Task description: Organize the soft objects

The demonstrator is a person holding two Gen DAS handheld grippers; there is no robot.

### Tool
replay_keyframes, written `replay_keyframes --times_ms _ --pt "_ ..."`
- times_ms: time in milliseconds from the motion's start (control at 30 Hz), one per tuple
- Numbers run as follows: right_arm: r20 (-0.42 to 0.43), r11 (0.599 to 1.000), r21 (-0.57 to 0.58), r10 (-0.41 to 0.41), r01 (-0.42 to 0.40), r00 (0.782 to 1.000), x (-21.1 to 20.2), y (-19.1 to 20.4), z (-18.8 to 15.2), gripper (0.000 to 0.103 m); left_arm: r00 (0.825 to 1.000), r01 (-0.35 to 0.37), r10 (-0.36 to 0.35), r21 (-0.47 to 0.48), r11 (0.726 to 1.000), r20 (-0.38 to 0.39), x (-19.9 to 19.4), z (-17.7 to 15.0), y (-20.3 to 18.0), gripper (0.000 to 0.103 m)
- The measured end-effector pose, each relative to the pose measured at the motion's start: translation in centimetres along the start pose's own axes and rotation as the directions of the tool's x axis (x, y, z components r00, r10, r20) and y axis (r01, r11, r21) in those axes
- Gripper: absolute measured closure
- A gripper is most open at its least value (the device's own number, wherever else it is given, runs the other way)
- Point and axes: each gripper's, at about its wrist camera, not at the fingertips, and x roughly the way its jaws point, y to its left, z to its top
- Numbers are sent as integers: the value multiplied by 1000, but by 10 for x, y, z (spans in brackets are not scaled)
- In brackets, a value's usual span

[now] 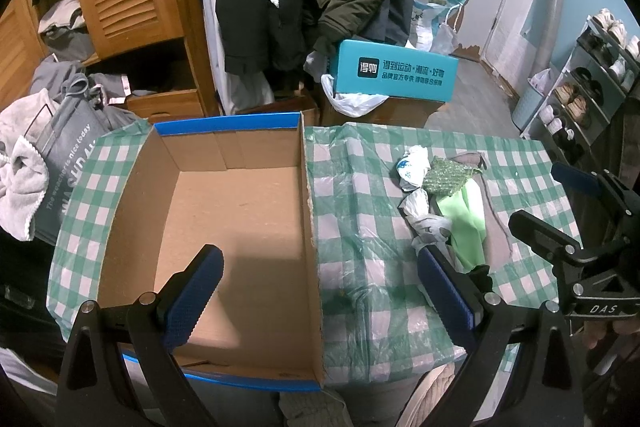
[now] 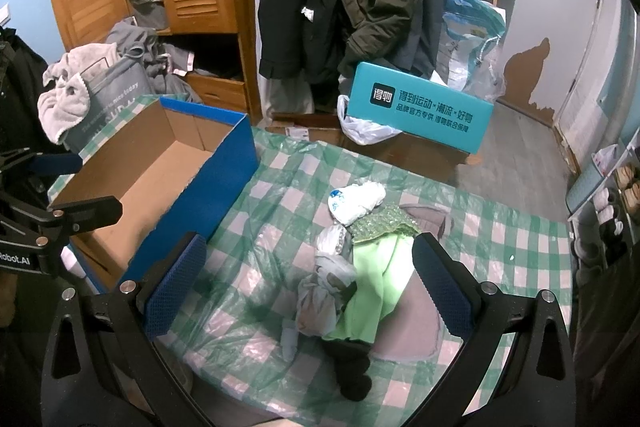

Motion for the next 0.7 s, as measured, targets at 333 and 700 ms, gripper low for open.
replay_keyframes --times_ms 333,700 --pt "-1 1000 0 1 -1 1000 0 -1 0 2 1000 -1 1 1 1000 -2 0 0 0 4" --pt "-3 1000 1 2 -2 1000 0 -1 0 2 1000 0 0 1 1000 -4 1 0 0 4"
